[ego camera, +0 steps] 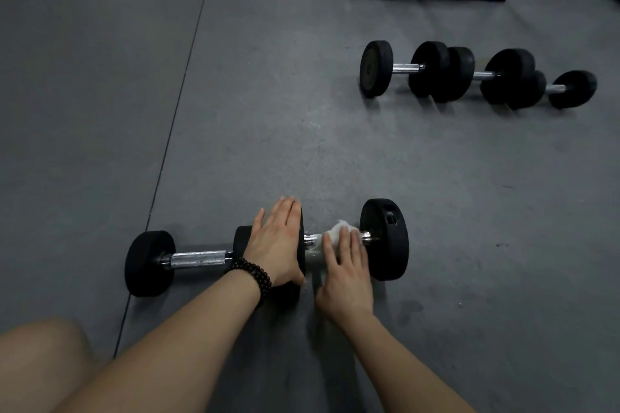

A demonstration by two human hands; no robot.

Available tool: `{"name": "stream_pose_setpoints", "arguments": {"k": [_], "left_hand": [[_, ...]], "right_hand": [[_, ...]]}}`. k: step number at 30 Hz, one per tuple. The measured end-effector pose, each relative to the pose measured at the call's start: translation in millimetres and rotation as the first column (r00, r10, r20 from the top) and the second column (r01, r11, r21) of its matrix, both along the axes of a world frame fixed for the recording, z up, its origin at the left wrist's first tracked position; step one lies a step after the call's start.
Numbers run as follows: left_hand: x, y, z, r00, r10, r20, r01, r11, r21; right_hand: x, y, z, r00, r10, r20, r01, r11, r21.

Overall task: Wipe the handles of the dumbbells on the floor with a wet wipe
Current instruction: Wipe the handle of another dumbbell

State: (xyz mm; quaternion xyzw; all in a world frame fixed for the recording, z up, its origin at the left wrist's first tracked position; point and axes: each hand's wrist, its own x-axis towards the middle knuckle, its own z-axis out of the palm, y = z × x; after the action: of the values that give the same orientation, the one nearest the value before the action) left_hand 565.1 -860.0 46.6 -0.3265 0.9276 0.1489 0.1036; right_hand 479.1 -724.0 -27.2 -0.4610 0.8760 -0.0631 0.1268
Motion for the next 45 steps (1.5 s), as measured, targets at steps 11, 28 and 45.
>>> {"name": "stream_pose_setpoints", "arguments": {"k": [11, 28, 45], "left_hand": [[-1, -1, 0, 1.000, -0.002, 0.004, 0.002, 1.000, 0.009], [9, 13, -3, 0.972, 0.004, -0.234, -0.031, 0.993, -0.113], [-8, -5, -13, 0.996, 0.011, -0.088, -0.023, 0.990, -0.137]], "right_hand": [[18, -17, 2, 0.997, 0.070, -0.020, -0.069, 0.997, 0.038], [3, -20, 2, 0.997, -0.071, 0.015, 0.070, 0.996, 0.051], [-25, -19, 4, 0.997, -0.072, 0.031, 0.072, 0.997, -0.001]]}}
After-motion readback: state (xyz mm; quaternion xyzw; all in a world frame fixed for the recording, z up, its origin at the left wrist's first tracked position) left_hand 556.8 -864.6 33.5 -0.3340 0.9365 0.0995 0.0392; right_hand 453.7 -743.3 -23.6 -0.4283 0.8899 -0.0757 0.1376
